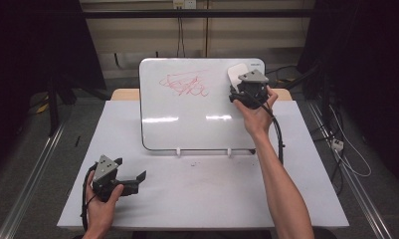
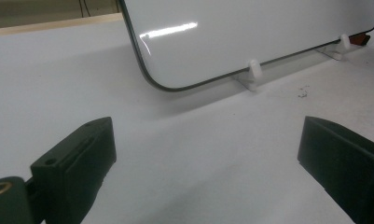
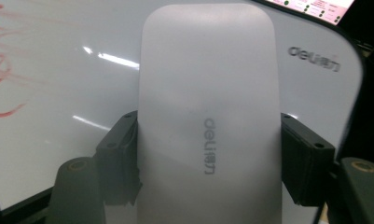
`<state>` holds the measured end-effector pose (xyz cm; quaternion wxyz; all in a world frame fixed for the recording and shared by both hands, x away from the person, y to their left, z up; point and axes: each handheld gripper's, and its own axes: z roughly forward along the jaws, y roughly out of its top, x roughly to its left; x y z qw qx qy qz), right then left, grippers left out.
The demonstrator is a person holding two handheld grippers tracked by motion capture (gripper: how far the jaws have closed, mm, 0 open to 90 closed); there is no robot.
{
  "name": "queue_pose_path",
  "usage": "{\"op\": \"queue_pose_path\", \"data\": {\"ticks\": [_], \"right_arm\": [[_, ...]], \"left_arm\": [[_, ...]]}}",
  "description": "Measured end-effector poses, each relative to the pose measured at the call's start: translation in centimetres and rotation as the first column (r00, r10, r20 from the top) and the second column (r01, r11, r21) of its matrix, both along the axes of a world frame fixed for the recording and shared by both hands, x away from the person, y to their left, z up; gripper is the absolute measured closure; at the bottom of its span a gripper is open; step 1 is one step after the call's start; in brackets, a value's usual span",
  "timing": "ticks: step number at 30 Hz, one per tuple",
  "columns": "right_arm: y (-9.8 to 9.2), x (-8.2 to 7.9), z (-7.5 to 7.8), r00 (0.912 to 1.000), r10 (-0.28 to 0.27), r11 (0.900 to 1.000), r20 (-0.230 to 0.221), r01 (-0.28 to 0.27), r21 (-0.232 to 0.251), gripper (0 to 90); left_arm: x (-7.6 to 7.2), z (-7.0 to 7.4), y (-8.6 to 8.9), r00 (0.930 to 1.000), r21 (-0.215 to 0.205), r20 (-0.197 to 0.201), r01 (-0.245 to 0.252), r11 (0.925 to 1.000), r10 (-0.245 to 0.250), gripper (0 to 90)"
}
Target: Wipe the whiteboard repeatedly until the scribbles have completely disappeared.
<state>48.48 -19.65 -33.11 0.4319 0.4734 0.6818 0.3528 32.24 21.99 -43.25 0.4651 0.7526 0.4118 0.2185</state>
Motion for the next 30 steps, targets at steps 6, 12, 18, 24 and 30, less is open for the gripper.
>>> {"op": "queue_pose_path", "data": {"ticks": [6,12,18,24,30], "right_arm": [[3.0,-0.6,-1.0,0.9974,0.071,0.997,-0.008,-0.072,-0.037,31.4],[6.6,-1.2,-2.0,0.9903,0.139,0.987,0.0,-0.138,-0.084,31.4],[6.2,-1.1,-1.9,0.988,0.155,0.985,0.0,-0.154,-0.076,31.3],[4.9,-0.1,-0.9,0.9935,0.112,0.993,0.017,-0.111,-0.041,31.4],[2.5,0.6,0.2,0.9986,0.029,1.0,0.044,-0.029,-0.011,31.4]], "left_arm": [[0.0,0.0,0.0,1.0,-0.001,0.004,-0.004,1.0,0.004,4.2],[0.0,0.1,0.1,1.0,0.005,0.005,0.005,1.0,-0.005,4.2],[0.0,0.1,0.1,1.0,-0.007,0.007,0.002,1.0,-0.002,4.2],[0.0,0.0,0.1,1.0,-0.008,0.003,-0.001,1.0,0.001,4.2],[-0.2,0.2,0.5,0.9996,-0.006,0.014,-0.025,0.9997,0.025,3.9]]}}
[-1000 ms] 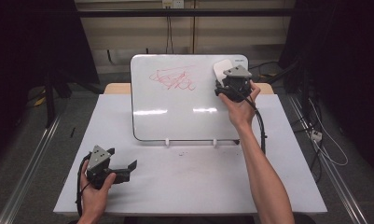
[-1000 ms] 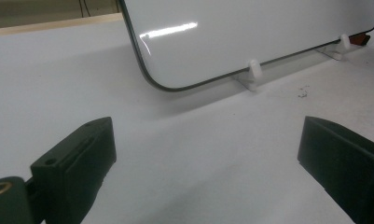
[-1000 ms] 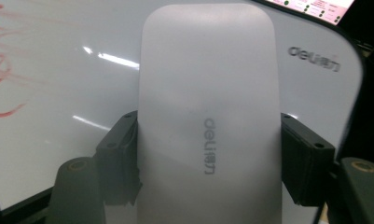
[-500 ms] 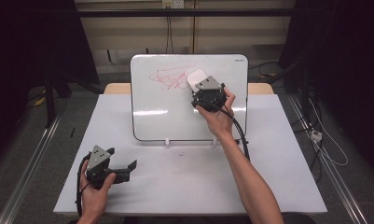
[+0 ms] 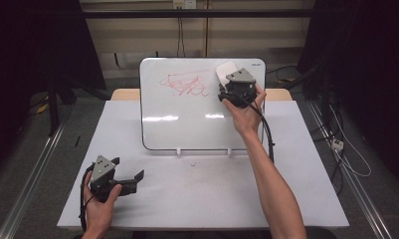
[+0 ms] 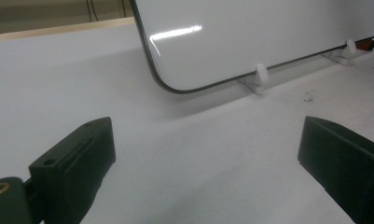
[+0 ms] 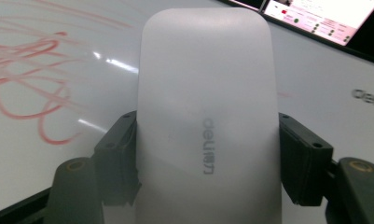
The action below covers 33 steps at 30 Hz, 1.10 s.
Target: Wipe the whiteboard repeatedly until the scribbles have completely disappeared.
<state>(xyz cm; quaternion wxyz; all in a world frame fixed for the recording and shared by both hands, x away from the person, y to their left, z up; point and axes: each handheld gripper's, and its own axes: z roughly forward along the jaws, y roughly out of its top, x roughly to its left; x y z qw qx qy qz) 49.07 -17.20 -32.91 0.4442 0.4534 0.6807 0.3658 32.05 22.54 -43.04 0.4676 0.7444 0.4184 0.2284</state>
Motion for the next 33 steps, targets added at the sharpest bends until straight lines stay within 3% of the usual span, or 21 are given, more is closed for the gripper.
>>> {"op": "queue_pose_path", "data": {"ticks": [6,11,14,18,26,33], "right_arm": [[-2.7,0.3,0.6,0.9975,-0.07,0.997,0.008,0.069,0.042,31.4],[-5.4,0.1,0.9,0.9892,-0.145,0.989,0.019,0.145,0.035,31.4],[-6.5,-0.2,0.9,0.9872,-0.159,0.986,0.014,0.158,0.044,31.4],[-5.9,-0.2,0.7,0.9861,-0.166,0.986,0.013,0.165,0.031,31.3],[-3.3,-0.1,0.4,0.9963,-0.084,0.995,-0.015,0.085,0.055,31.4],[-1.5,0.0,0.2,0.9986,-0.052,0.996,0.001,0.052,0.066,31.3]], "left_arm": [[-0.1,0.0,0.0,1.0,-0.001,0.0,-0.003,1.0,0.003,3.9],[0.0,-0.1,0.0,1.0,0.0,-0.004,-0.002,1.0,0.002,3.9],[0.0,0.0,0.0,1.0,-0.006,-0.002,-0.006,1.0,0.006,3.9],[0.1,0.0,-0.1,1.0,0.002,-0.003,-0.001,1.0,0.001,3.9],[0.0,-0.1,-0.1,1.0,0.0,-0.003,0.003,1.0,-0.003,3.9],[0.1,-0.1,-0.2,1.0,-0.005,-0.004,0.003,1.0,-0.003,3.9]]}}
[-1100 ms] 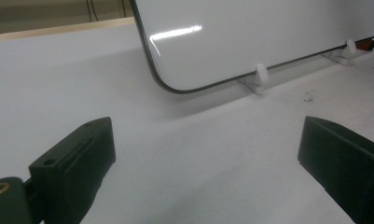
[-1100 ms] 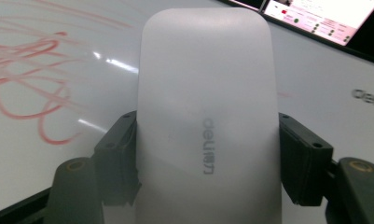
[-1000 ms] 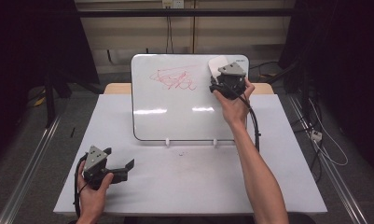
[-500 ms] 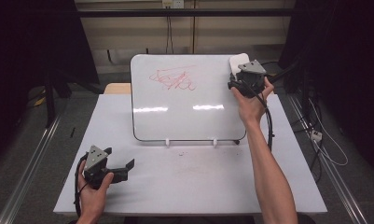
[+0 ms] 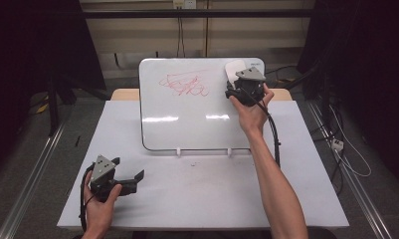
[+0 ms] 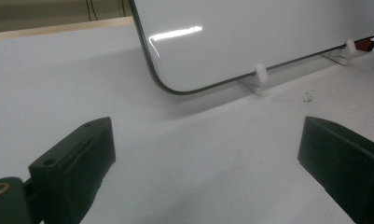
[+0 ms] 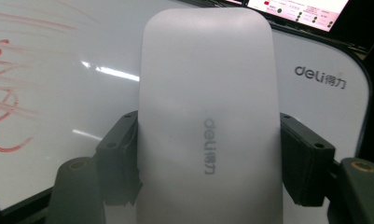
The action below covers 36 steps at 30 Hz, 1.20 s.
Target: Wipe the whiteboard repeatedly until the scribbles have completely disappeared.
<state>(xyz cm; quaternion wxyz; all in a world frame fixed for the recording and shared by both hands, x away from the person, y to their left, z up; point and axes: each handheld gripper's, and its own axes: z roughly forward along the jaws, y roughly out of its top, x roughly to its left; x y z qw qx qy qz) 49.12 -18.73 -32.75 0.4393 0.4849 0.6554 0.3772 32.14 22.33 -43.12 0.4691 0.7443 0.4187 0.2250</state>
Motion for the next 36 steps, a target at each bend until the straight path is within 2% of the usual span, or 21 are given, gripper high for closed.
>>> {"op": "queue_pose_path", "data": {"ticks": [4,14,19,36], "right_arm": [[1.3,-0.1,-0.4,0.9993,0.033,0.999,0.02,-0.033,0.005,31.3],[4.8,0.1,-1.1,0.9944,0.093,0.995,0.049,-0.092,-0.033,31.3],[6.0,0.0,-1.4,0.993,0.102,0.994,0.059,-0.1,-0.046,31.3],[12.0,-1.2,-3.4,0.9756,0.215,0.969,0.043,-0.208,-0.132,31.3]], "left_arm": [[0.0,0.0,0.0,1.0,0.003,-0.001,0.001,1.0,-0.001,3.9],[-0.1,0.0,0.0,1.0,-0.003,0.001,0.002,1.0,-0.002,3.9],[0.0,0.0,0.0,1.0,0.0,-0.004,0.003,1.0,-0.003,3.9],[0.1,0.0,-0.2,1.0,0.001,-0.002,0.009,1.0,-0.009,3.9]]}}
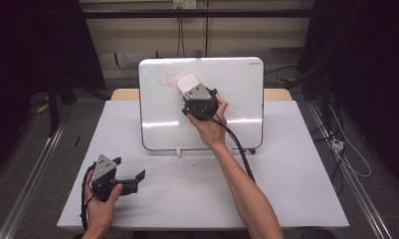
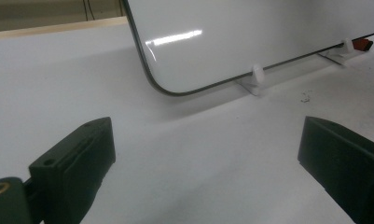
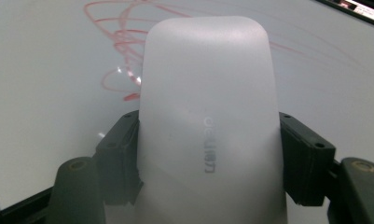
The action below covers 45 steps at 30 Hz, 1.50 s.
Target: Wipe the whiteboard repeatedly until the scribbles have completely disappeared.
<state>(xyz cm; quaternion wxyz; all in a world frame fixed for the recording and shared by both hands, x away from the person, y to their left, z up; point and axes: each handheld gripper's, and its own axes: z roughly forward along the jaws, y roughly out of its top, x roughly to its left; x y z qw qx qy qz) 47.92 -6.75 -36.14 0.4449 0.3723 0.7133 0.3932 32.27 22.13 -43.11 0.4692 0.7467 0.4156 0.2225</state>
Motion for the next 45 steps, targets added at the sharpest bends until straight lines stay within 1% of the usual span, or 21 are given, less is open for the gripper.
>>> {"op": "queue_pose_path", "data": {"ticks": [8,9,11,12,15,17,20,24,27,29,31,33,34,37,39,42,45], "right_arm": [[2.9,-1.0,-1.2,0.9982,0.06,0.997,0.0,-0.06,-0.057,31.2],[3.1,-1.0,-1.2,0.9984,0.057,0.996,0.005,-0.056,-0.066,31.2],[3.1,-0.9,-1.1,0.9979,0.065,0.996,0.0,-0.065,-0.063,31.2],[3.0,-0.9,-1.1,0.9977,0.068,0.995,-0.004,-0.068,-0.07,31.2],[2.5,-0.7,-0.8,0.9967,0.081,0.994,-0.007,-0.081,-0.076,31.3],[2.2,-0.5,-0.4,0.9976,0.07,0.994,-0.001,-0.069,-0.081,31.3],[1.3,0.3,0.6,0.9994,0.034,0.998,0.004,-0.034,-0.053,31.3],[-0.6,1.4,1.9,0.9999,-0.016,1.0,0.005,0.016,-0.003,31.3],[-2.4,1.8,2.7,0.9989,-0.048,0.999,0.003,0.048,0.019,31.3],[-3.8,2.1,3.1,0.9971,-0.076,0.996,-0.007,0.076,0.049,31.3],[-5.1,2.3,3.5,0.9946,-0.103,0.993,-0.004,0.103,0.063,31.3],[-5.8,2.3,3.7,0.9931,-0.117,0.991,-0.006,0.118,0.067,31.3],[-5.9,2.3,3.8,0.993,-0.118,0.99,-0.007,0.118,0.073,31.3],[-5.5,2.3,3.7,0.9918,-0.128,0.99,0.001,0.128,0.064,31.3],[-5.3,2.3,3.7,0.9911,-0.133,0.989,0.001,0.133,0.072,31.3],[-4.9,2.2,3.6,0.9916,-0.129,0.989,0.003,0.129,0.066,31.3],[-3.9,1.9,3.2,0.9943,-0.107,0.993,0.003,0.106,0.045,31.3]], "left_arm": [[0.0,0.0,0.0,1.0,-0.003,0.0,-0.002,1.0,0.002,3.9],[0.0,0.0,0.0,1.0,-0.003,-0.001,-0.002,1.0,0.002,3.9],[0.0,0.0,0.1,1.0,-0.004,0.0,-0.002,1.0,0.002,3.9],[0.0,0.0,0.1,1.0,-0.005,-0.001,-0.001,1.0,0.001,3.9],[0.0,-0.1,0.1,1.0,-0.005,-0.001,-0.001,1.0,0.001,3.9],[0.0,-0.1,0.1,1.0,-0.003,-0.005,0.001,1.0,-0.001,3.9],[-0.1,0.0,0.2,1.0,-0.002,-0.002,0.003,1.0,-0.003,3.9],[-0.1,-0.1,0.3,1.0,-0.008,-0.003,-0.002,1.0,0.002,3.9],[-0.1,0.0,0.4,1.0,-0.007,0.0,0.0,1.0,0.0,3.9],[-0.2,0.0,0.4,1.0,-0.008,-0.001,-0.002,1.0,0.002,3.9],[-0.2,-0.1,0.4,1.0,-0.005,-0.003,-0.004,1.0,0.004,3.9],[-0.2,-0.1,0.4,1.0,-0.003,-0.004,-0.007,1.0,0.007,3.9],[-0.2,0.0,0.4,1.0,-0.003,-0.003,-0.008,1.0,0.008,3.9],[-0.3,0.0,0.3,1.0,-0.004,-0.001,-0.01,0.9999,0.01,3.9],[-0.2,0.0,0.3,1.0,-0.004,-0.002,-0.009,0.9999,0.009,3.9],[-0.2,-0.1,0.3,1.0,-0.001,-0.005,-0.008,1.0,0.008,3.9],[-0.2,-0.1,0.3,1.0,-0.004,-0.004,-0.007,1.0,0.007,3.9]]}}
